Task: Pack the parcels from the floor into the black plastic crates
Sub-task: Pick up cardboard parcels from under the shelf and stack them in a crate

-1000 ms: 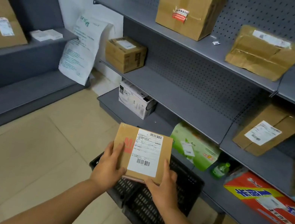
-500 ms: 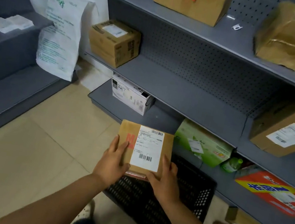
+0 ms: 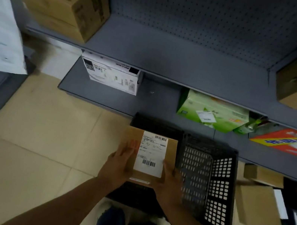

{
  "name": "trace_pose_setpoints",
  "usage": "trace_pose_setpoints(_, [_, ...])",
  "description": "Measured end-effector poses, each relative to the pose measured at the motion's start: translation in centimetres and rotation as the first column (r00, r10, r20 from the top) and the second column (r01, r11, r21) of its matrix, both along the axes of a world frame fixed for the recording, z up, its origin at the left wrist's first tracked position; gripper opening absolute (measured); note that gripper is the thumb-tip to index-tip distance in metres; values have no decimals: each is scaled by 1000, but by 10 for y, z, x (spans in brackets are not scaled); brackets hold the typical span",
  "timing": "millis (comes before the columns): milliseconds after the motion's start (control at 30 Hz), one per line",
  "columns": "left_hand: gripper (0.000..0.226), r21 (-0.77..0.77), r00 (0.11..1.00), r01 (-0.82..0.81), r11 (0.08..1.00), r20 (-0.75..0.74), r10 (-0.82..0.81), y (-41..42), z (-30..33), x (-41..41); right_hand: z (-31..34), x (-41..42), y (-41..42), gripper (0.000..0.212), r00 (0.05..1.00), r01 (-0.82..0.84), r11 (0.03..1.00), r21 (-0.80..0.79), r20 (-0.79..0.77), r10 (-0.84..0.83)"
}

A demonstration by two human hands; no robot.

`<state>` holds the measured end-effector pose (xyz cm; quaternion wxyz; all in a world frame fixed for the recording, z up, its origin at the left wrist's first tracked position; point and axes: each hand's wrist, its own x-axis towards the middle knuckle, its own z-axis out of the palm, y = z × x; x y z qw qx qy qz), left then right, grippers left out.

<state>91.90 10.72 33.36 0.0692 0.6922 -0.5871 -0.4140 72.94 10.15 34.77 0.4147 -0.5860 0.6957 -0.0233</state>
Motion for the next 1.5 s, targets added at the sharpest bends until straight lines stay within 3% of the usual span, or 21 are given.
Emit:
trace_pose_setpoints(167, [86,82,1000,4,997,28,-6,-30,-84,-2,-93,2,-24,70,998,5,997,78,-56,-1])
trace_pose_setpoints(367, [81,123,996,49,991,72,-58,-70,-223,-12,-227,-7,-57,77,998,69,987,143,2,-70])
trace_pose_setpoints(533, [78,92,990,69,993,118,-79,-107,-333,-19,-333,-11,-92,74,993,116,986,119,19,-119])
trace_pose_setpoints(833, [85,-64,983,55,996,180,-43,-155,-466,-6,-478,4,-143,73,987,91,995,42,127,-96])
trace_pose_setpoints(1000, [90,-47,965,27,999,260,-14,-157,-493,-9,-519,11,-143,83,984,107,993,-59,149,-97])
trace_pose_setpoints(1133, [80,-123,894,228,966,419,-158,-146,-491,-11,-522,14,-137,87,985,122,982,-145,143,-101])
trace_pose_setpoints(1267, [84,-43,836,362,931,456,-304,-148,-488,-9,-519,15,-139,82,993,95,982,-162,90,-81])
trace_pose_setpoints(1400, [87,29,800,395,918,481,-359,-149,-489,-9,-523,11,-139,80,996,64,987,-148,78,-53])
trace_pose_setpoints(1500, [85,54,793,416,908,466,-392,-151,-489,-8,-522,7,-143,67,989,91,993,-75,121,-82])
